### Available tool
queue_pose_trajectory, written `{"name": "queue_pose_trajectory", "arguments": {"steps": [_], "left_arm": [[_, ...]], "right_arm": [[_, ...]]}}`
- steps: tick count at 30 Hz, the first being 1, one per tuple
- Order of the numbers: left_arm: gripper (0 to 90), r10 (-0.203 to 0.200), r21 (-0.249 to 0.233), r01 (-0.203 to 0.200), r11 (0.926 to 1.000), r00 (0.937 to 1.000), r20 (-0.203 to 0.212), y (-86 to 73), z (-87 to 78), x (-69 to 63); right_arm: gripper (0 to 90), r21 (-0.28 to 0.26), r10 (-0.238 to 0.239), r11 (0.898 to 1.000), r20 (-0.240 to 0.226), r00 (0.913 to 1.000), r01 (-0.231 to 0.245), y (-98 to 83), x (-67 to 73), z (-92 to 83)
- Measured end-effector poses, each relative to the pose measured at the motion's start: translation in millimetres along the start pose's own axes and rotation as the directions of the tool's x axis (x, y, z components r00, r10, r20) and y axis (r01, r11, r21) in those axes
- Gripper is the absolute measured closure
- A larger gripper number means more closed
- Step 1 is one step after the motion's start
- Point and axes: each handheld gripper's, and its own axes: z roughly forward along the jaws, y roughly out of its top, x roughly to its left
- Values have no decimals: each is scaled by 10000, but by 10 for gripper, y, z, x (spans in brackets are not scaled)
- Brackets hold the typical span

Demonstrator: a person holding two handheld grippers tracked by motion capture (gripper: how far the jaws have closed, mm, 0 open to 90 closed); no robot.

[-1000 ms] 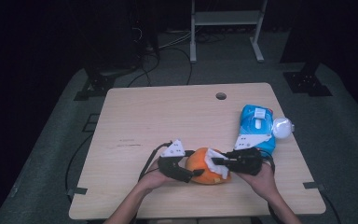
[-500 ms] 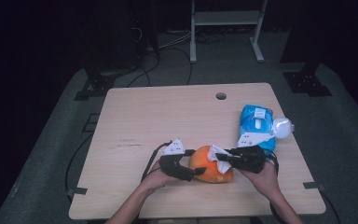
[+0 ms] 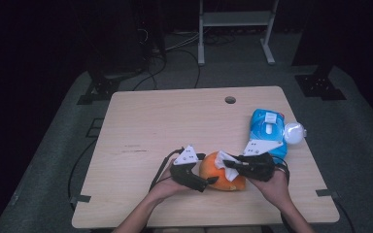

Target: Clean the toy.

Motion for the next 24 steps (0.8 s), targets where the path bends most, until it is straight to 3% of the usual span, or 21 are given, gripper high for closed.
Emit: {"name": "queue_pose_trajectory", "arguments": {"steps": [2,3,6,8,9,10,13,14,16,20,21,24], "left_arm": [[108,-184,79,183,9998,9997,147,-15,13,12],[205,-131,160,129,9998,9999,106,-12,5,2],[242,188,279,-185,9994,9998,-96,41,-20,-49],[261,599,317,-592,9977,9980,-201,85,-22,-114],[261,857,372,-847,9957,9960,-266,105,-16,-155],[266,1163,491,-1146,9922,9927,-333,122,-4,-201],[270,2056,841,-2008,9760,9772,-537,154,15,-324],[272,2129,829,-2077,9747,9753,-589,155,15,-342],[272,1955,625,-1922,9794,9793,-516,149,15,-327],[218,1804,589,-1781,9822,9829,-368,115,23,-277],[218,1694,516,-1675,9845,9849,-346,107,26,-263],[107,969,221,-962,9951,9948,-324,88,19,-182]], "right_arm": [[790,-17,160,9999,-6,9999,-160,-25,-41,3],[790,21,55,10000,8,10000,-55,-21,-34,20],[792,87,-89,9999,41,10000,89,2,15,24],[793,142,-493,9987,-306,9983,498,71,172,49],[793,142,-493,9987,-306,9983,498,71,172,49],[793,224,-809,9964,-583,9950,823,103,305,117],[794,397,-1135,9924,-666,9913,1163,120,421,191],[795,445,-1373,9892,-465,9894,1394,136,445,200],[795,377,-1283,9908,-414,9909,1298,138,425,184],[795,211,-709,9973,174,9973,705,96,204,48],[795,211,-709,9973,174,9973,705,96,204,48],[795,225,-399,9990,262,9989,393,41,102,9]]}}
